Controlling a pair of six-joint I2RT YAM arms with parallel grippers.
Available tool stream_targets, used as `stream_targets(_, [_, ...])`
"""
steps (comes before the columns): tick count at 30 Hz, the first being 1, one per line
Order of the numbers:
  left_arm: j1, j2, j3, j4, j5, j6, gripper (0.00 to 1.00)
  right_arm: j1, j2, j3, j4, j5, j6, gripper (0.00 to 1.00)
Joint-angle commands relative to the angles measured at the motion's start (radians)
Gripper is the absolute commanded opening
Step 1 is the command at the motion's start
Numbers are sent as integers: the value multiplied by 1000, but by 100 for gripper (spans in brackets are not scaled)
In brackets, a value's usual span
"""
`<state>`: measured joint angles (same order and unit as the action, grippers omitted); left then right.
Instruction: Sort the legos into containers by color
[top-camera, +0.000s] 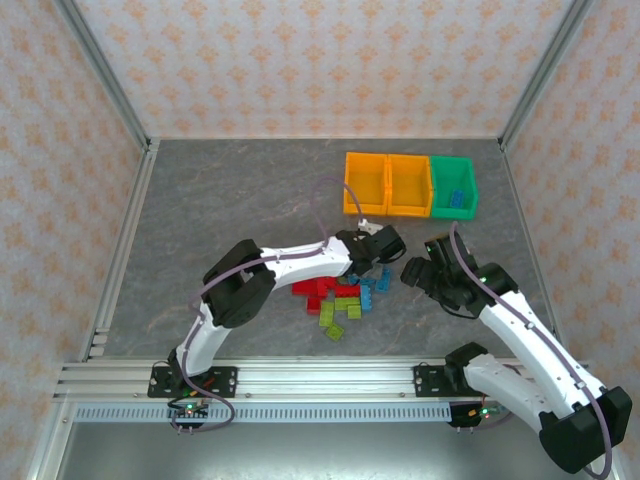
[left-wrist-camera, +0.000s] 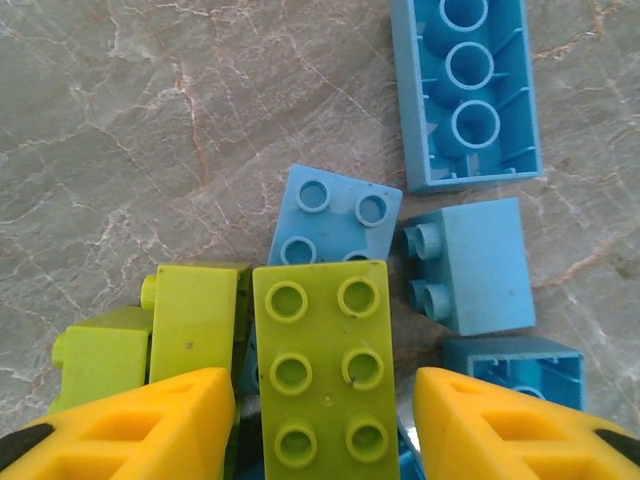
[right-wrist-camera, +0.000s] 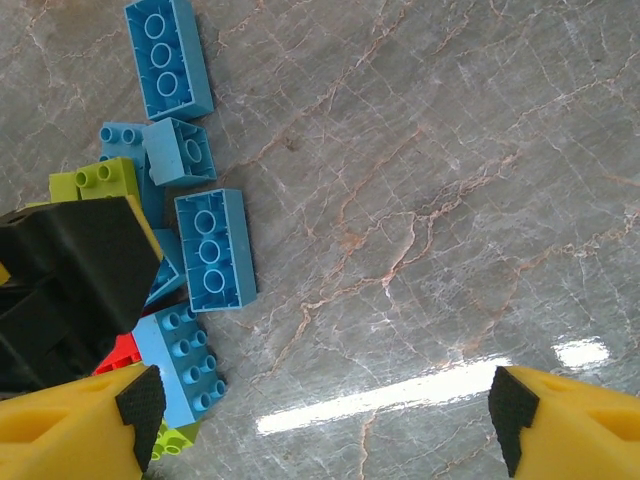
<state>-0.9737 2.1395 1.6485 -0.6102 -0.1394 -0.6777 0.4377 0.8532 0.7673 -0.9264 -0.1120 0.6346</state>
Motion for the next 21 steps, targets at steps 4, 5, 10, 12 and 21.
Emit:
stream_targets(4, [0,30,32,-42,5,20,52,0,-7,-8,-20,14,-14,87])
stream_targets(5, [1,37,37,-46,7,20,51,0,-6,-7,-20,12,-14,87])
stream_targets(10, [0,64,61,-77,-3,20,44,1,-15,5,-28,8,-12,87])
stream_targets(12, [1,67,65,-79,1,23,41,1,-22,9,-31,10,-9,87])
stream_targets(21, [1,59,91,-108,-12,40,29,0,-43,36,-49,18,0,87])
